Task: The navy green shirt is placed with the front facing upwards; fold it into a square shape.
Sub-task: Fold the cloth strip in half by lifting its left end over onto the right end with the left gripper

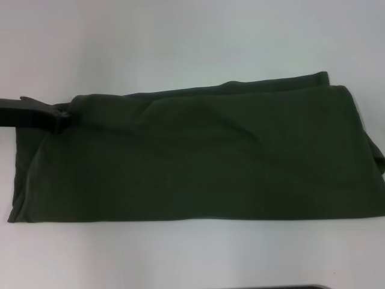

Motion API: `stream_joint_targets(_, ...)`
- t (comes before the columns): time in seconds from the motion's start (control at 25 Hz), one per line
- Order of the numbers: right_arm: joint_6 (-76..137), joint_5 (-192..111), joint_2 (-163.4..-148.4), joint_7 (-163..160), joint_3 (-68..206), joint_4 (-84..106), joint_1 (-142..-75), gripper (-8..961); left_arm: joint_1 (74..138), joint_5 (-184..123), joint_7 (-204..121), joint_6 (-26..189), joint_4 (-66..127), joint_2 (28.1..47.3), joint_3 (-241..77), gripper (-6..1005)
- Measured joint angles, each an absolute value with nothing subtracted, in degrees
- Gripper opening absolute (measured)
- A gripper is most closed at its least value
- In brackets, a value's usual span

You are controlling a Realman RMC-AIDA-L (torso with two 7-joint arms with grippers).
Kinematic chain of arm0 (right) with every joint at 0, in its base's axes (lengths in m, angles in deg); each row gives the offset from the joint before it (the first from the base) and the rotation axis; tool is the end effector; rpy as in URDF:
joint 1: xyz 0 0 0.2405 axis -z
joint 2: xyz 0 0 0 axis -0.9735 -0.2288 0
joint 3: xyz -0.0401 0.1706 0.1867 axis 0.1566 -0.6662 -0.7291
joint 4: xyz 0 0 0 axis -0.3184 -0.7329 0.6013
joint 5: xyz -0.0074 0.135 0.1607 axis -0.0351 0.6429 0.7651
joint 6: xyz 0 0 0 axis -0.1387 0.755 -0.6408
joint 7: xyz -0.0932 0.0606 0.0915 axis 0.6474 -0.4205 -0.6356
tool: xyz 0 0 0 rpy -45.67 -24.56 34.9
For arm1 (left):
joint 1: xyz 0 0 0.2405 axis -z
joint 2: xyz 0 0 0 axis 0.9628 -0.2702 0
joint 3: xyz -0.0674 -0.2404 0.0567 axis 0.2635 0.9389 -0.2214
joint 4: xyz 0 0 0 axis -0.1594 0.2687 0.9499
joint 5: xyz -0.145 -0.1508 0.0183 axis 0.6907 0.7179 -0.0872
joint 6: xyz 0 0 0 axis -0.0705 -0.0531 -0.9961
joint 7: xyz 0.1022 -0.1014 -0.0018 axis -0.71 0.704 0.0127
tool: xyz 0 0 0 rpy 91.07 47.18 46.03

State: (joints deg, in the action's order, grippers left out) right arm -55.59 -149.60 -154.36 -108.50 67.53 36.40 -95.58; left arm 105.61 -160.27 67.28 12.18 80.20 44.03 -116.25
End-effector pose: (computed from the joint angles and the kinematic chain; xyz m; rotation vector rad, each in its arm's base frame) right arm 0.3789 0.2585 0.0856 -1.8996 1.6594 1.0668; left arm -0.3035 0.3516 0.0170 -2.4819 -1.1049 -0.0647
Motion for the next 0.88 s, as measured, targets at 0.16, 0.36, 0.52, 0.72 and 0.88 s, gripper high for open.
stream_joint_targets(0.16,-55.58,-149.60,-154.36,-108.46,67.53,36.39,-95.57,808,105.30,-160.26,67.32,11.56,80.46,44.04,-115.23,10)
stream_joint_targets(0.36,-55.59,-149.60,-154.36,-108.45,67.53,36.39,-95.57,807,104.97,-160.26,67.07,9.29,80.75,43.66,-111.83,12)
stream_joint_targets(0.52,-55.60,-149.60,-154.36,-108.45,67.53,36.39,-95.63,807,104.26,-160.28,67.04,8.65,81.34,43.57,-110.89,15)
stream_joint_targets(0.72,-55.60,-149.60,-154.36,-108.45,67.53,36.39,-95.74,808,103.81,-160.59,67.13,7.87,81.37,43.68,-110.83,18)
stream_joint_targets(0.88,-55.60,-149.60,-154.36,-108.45,67.53,36.39,-95.84,808,103.61,-160.66,67.41,7.55,81.32,43.81,-110.83,20)
